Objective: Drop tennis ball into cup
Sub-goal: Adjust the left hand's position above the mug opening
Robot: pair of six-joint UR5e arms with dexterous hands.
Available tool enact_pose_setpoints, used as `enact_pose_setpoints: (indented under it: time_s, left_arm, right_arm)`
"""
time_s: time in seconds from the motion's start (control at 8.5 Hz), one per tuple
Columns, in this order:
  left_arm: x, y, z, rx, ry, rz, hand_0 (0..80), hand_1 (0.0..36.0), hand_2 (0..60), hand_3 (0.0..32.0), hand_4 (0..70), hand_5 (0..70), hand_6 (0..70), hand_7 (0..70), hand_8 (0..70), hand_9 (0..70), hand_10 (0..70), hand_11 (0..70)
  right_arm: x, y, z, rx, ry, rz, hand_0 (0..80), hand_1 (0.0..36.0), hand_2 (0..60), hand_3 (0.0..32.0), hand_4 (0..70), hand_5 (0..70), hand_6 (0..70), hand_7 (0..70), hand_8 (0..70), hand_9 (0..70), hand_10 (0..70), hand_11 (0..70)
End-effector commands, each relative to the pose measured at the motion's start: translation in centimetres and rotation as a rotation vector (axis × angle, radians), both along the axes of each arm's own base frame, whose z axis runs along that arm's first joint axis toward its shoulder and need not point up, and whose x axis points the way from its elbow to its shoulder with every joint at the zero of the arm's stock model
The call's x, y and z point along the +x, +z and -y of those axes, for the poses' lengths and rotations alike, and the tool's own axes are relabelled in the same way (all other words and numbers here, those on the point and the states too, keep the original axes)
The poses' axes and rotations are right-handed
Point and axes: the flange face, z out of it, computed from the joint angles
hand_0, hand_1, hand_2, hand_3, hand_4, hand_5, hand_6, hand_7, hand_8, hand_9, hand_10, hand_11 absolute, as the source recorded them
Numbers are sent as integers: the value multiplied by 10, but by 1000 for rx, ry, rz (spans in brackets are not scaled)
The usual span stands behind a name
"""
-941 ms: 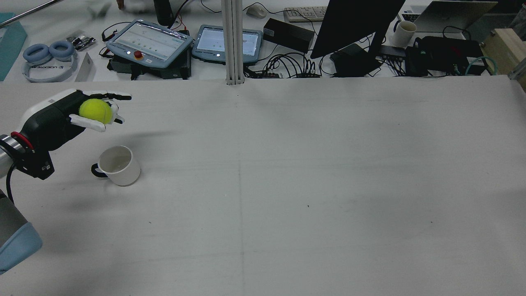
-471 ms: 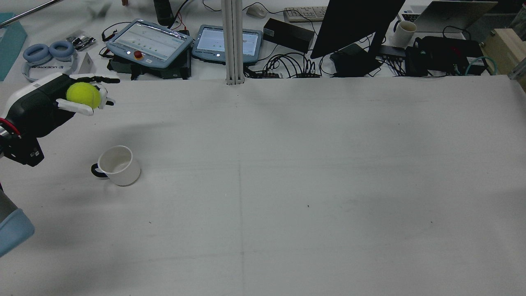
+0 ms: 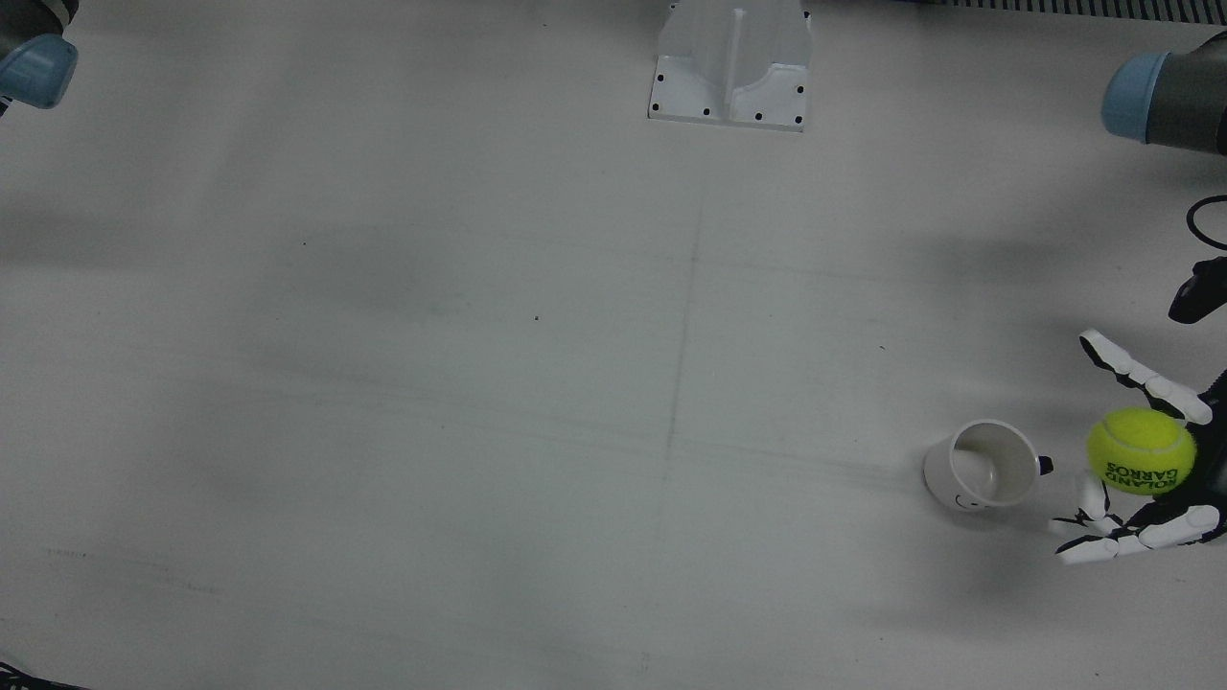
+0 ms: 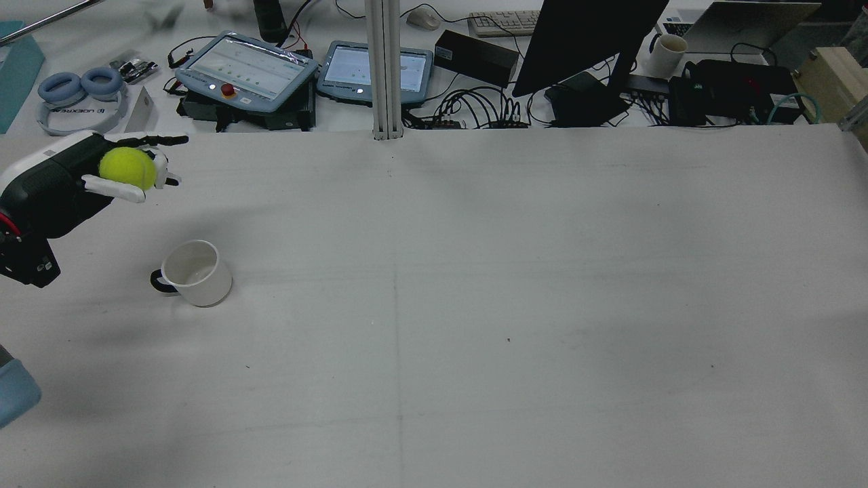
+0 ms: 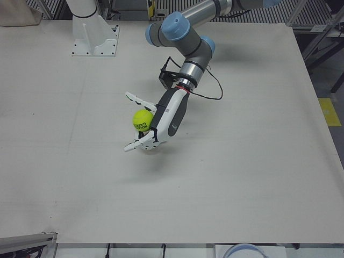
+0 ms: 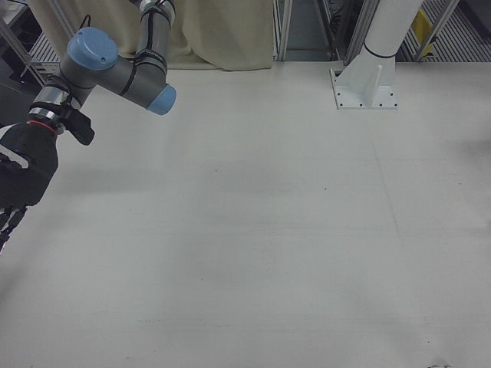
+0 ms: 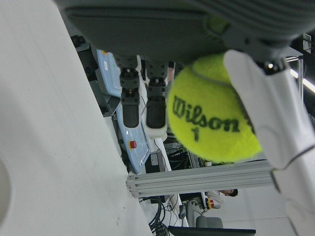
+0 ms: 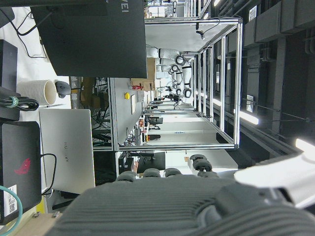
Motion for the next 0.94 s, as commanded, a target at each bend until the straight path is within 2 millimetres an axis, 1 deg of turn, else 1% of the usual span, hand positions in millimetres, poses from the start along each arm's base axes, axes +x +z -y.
enact_pose_setpoints:
  time_s: [0.0, 0.12, 0.24, 0.35, 0.47, 0.59, 0.71, 0.82]
  left_arm:
    - [1, 4, -3, -2, 3, 6, 476, 45, 0, 0, 347, 129, 596, 700, 421, 604, 225, 327]
    - [0, 3, -3, 0, 3, 4, 473, 48, 1, 0, 346, 120, 553, 700, 411, 602, 222, 322]
    - [1, 3, -3, 1, 5, 3, 470, 46, 0, 0, 341, 119, 579, 700, 414, 597, 220, 320]
    - [18, 3, -10, 3, 35, 3, 470, 44, 7, 0, 338, 127, 564, 700, 410, 595, 220, 320]
    - [34, 3, -17, 6, 63, 11, 471, 49, 0, 0, 339, 120, 579, 700, 414, 597, 223, 324]
    - [45, 3, -23, 4, 84, 10, 472, 60, 0, 0, 340, 91, 411, 700, 383, 603, 223, 324]
    - [44, 0, -21, 3, 83, -3, 474, 61, 0, 0, 348, 106, 497, 700, 398, 601, 220, 320]
    - [44, 0, -20, 2, 82, -2, 474, 44, 8, 0, 356, 150, 693, 700, 435, 595, 220, 320]
  right_arm:
    - [0, 0, 0, 1, 0, 0, 0, 0, 0, 0, 0, 0, 0, 0, 0, 0, 0, 0]
    - [0, 0, 0, 1, 0, 0, 0, 0, 0, 0, 0, 0, 0, 0, 0, 0, 0, 0]
    - [0, 0, 0, -1, 0, 0, 0, 0, 0, 0, 0, 0, 0, 0, 0, 0, 0, 0]
    - [0, 0, 0, -1, 0, 0, 0, 0, 0, 0, 0, 0, 0, 0, 0, 0, 0, 0]
    - [-1, 0, 0, -1, -1, 0, 0, 0, 0, 0, 0, 0, 0, 0, 0, 0, 0, 0]
    - [0, 0, 0, -1, 0, 0, 0, 0, 0, 0, 0, 0, 0, 0, 0, 0, 0, 0]
    - [0, 0, 0, 1, 0, 0, 0, 0, 0, 0, 0, 0, 0, 0, 0, 0, 0, 0]
    - [0, 0, 0, 1, 0, 0, 0, 0, 0, 0, 0, 0, 0, 0, 0, 0, 0, 0]
